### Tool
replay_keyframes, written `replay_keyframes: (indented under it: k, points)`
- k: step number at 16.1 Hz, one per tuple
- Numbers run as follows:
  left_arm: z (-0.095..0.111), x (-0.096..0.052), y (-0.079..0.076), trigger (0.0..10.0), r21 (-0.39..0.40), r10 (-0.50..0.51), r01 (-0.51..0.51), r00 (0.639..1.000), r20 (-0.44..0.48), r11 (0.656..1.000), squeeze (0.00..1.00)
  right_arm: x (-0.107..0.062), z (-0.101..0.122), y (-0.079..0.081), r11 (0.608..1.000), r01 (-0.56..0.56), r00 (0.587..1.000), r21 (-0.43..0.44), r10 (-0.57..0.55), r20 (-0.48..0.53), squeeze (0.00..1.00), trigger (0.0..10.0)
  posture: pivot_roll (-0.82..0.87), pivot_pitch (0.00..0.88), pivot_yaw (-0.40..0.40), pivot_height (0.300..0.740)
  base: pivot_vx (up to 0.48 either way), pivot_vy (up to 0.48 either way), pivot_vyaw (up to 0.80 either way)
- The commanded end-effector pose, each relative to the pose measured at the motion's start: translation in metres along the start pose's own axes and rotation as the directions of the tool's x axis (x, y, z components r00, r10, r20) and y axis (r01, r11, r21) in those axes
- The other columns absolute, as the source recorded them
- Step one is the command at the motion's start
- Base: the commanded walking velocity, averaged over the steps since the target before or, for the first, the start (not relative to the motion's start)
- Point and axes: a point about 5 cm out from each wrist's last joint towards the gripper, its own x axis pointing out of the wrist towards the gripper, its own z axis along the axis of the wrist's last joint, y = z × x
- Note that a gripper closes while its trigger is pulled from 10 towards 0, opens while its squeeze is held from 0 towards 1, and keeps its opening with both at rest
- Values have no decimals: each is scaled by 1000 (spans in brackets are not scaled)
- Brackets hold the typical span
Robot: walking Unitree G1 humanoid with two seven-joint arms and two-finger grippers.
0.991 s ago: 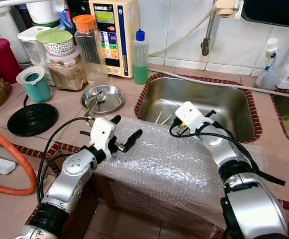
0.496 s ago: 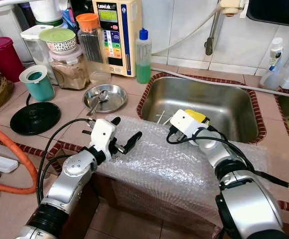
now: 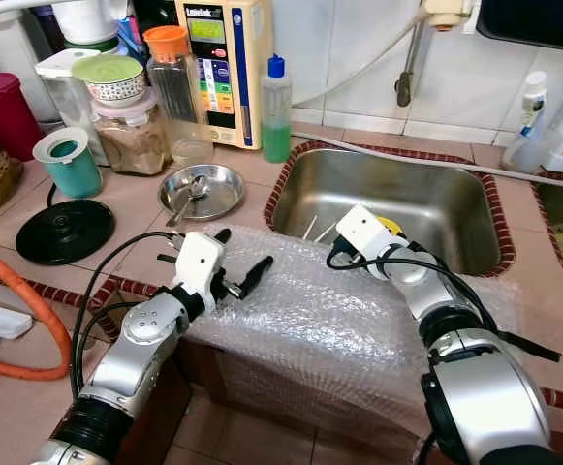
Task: Kitchen organization
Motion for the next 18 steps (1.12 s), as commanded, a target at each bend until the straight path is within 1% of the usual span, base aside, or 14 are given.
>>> replay_keyframes:
  k: [1, 3, 4, 5, 6, 7, 8, 11, 12, 14, 15, 16, 17, 18]
  points:
    - [6, 1, 10, 10000, 18, 51, -52, 998, 20, 998, 1000, 1, 4, 2, 998, -9, 999, 57, 7, 39, 1000, 10000, 9, 0, 56, 740, 0, 0, 0]
    - [10, 1, 30, 10000, 0, 180, -180, 983, 31, 984, 1000, 3, 20, 2, 977, -17, 986, 211, -19, 165, 1000, 10000, 6, 0, 59, 740, 0, 0, 0]
    - [11, 0, 44, 10000, -17, 267, -266, 963, 31, 964, 1000, 3, 31, 6, 953, -50, 965, 298, -31, 261, 1000, 10000, 1, 0, 62, 740, 0, 0, 0]
    - [11, -1, 50, 10000, -12, 306, -306, 952, 27, 952, 1000, 2, 35, 9, 945, -59, 955, 322, -40, 294, 1000, 10000, 0, 0, 63, 740, 0, 0, 0]
    - [11, -3, 57, 10000, 6, 345, -345, 938, 23, 939, 1000, 1, 43, 18, 933, -92, 936, 348, -38, 350, 1000, 10000, -7, 0, 69, 740, 0, 0, 0]
    - [14, -6, 66, 10000, 2, 414, -415, 909, 40, 910, 1000, -5, 54, 31, 917, -137, 907, 375, -36, 420, 1000, 10000, -11, 0, 71, 740, 0, 0, 0]
    - [15, -8, 71, 10000, -15, 452, -452, 891, 48, 892, 1000, -9, 59, 38, 909, -163, 895, 384, -28, 445, 1000, 10000, -14, 0, 72, 740, 0, 0, 0]
    - [12, -14, 84, 10000, -11, 544, -544, 838, 42, 839, 1000, -29, 70, 64, 851, -344, 845, 397, 96, 527, 1000, 10000, -16, 0, 70, 740, 0, 0, 0]
    - [9, -15, 86, 10000, -15, 558, -558, 829, 35, 830, 1000, -38, 69, 71, 849, -365, 841, 382, 124, 527, 1000, 10000, -16, 0, 70, 740, 0, 0, 0]
    - [5, -14, 88, 10000, -32, 569, -568, 822, 18, 822, 1000, -48, 63, 76, 842, -369, 853, 395, 137, 504, 1000, 10000, -24, 0, 69, 740, 0, 0, 0]
    - [3, -14, 89, 10000, -48, 573, -572, 819, 8, 819, 231, -54, 61, 76, 832, -359, 865, 424, 126, 486, 1000, 10000, -29, 0, 72, 740, 0, 0, 0]
    - [2, -13, 89, 10000, -60, 572, -571, 820, 5, 819, 0, -56, 60, 75, 828, -354, 869, 434, 120, 480, 1000, 10000, -31, 0, 74, 740, 0, 0, 0]
    - [1, -10, 89, 10000, -99, 563, -560, 827, -7, 822, 0, -58, 59, 76, 828, -345, 875, 443, 113, 471, 922, 10000, -33, 0, 75, 740, 0, 0, 0]
    - [1, -7, 89, 10000, -127, 554, -551, 832, -7, 825, 0, -61, 60, 77, 827, -345, 876, 445, 114, 468, 906, 10000, -37, 0, 77, 740, 0, 0, 0]
